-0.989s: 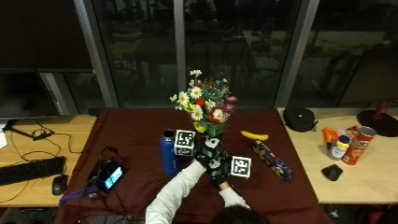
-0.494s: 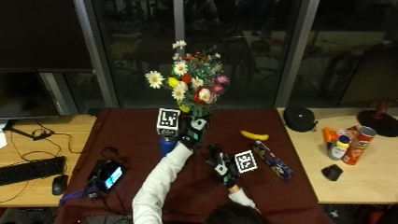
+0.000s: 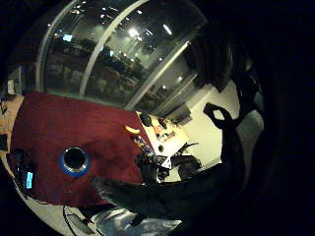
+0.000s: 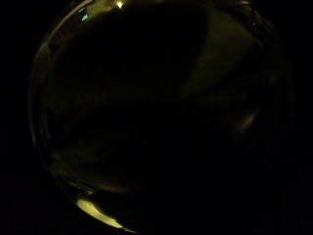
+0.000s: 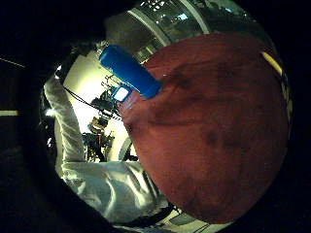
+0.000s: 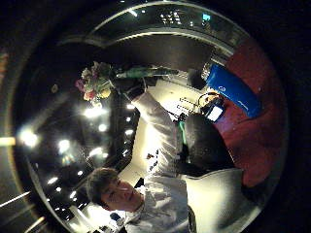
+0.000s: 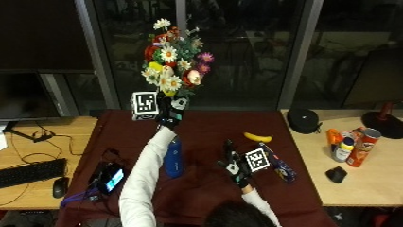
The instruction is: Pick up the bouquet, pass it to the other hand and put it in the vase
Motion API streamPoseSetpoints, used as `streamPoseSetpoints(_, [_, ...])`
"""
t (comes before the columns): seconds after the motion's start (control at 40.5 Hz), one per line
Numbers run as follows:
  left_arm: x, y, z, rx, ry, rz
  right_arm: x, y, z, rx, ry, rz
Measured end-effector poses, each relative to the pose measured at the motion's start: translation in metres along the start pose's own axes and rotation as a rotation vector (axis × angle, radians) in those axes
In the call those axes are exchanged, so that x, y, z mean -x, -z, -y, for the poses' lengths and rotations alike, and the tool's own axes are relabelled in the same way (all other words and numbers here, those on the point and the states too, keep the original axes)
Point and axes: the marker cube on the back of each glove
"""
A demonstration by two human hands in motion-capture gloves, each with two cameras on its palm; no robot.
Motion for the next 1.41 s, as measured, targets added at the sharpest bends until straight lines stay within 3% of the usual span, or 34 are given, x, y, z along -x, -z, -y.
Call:
streamPoseSetpoints(0.222, [0.030, 0.003, 0.014, -0.056, -0.001, 0.010, 0.010, 0.004, -0.022, 0.007, -0.052, 0.026])
streamPoseSetpoints(0.371, [0.046, -0.002, 0.014, -0.063, 0.044, -0.019, -0.006, 0.021, -0.024, -0.001, -0.007, -0.119])
streamPoseSetpoints(0.494, [0.073, -0.005, 0.018, -0.070, 0.046, 0.003, 0.009, 0.023, -0.029, -0.014, -0.001, -0.022])
streamPoseSetpoints(0.593, [0.086, -0.005, 0.019, -0.071, 0.086, 0.007, -0.007, 0.034, -0.031, -0.025, 0.020, -0.150])
streamPoseSetpoints(0.816, [0.104, -0.004, 0.011, -0.042, 0.165, -0.009, 0.004, 0.027, -0.038, -0.031, -0.079, -0.002])
streamPoseSetpoints(0.915, [0.127, 0.003, -0.010, 0.120, 0.255, 0.054, -0.002, 0.028, -0.040, -0.024, -0.065, -0.025])
streamPoseSetpoints(0.989, [0.176, 0.017, -0.046, 0.362, 0.347, 0.130, -0.015, 0.030, -0.041, -0.013, -0.024, -0.072])
streamPoseSetpoints(1.038, [0.211, 0.030, -0.076, 0.448, 0.408, 0.172, -0.022, 0.029, -0.042, -0.004, -0.013, -0.057])
streamPoseSetpoints(1.112, [0.242, 0.045, -0.114, 0.485, 0.473, 0.210, -0.023, 0.021, -0.044, 0.008, -0.018, 0.026])
streamPoseSetpoints(1.187, [0.257, 0.054, -0.133, 0.487, 0.501, 0.205, -0.028, 0.018, -0.049, 0.012, -0.067, 0.025])
streamPoseSetpoints(1.409, [0.253, 0.066, -0.136, 0.483, 0.460, 0.227, -0.038, 0.028, -0.053, -0.024, -0.095, -0.012])
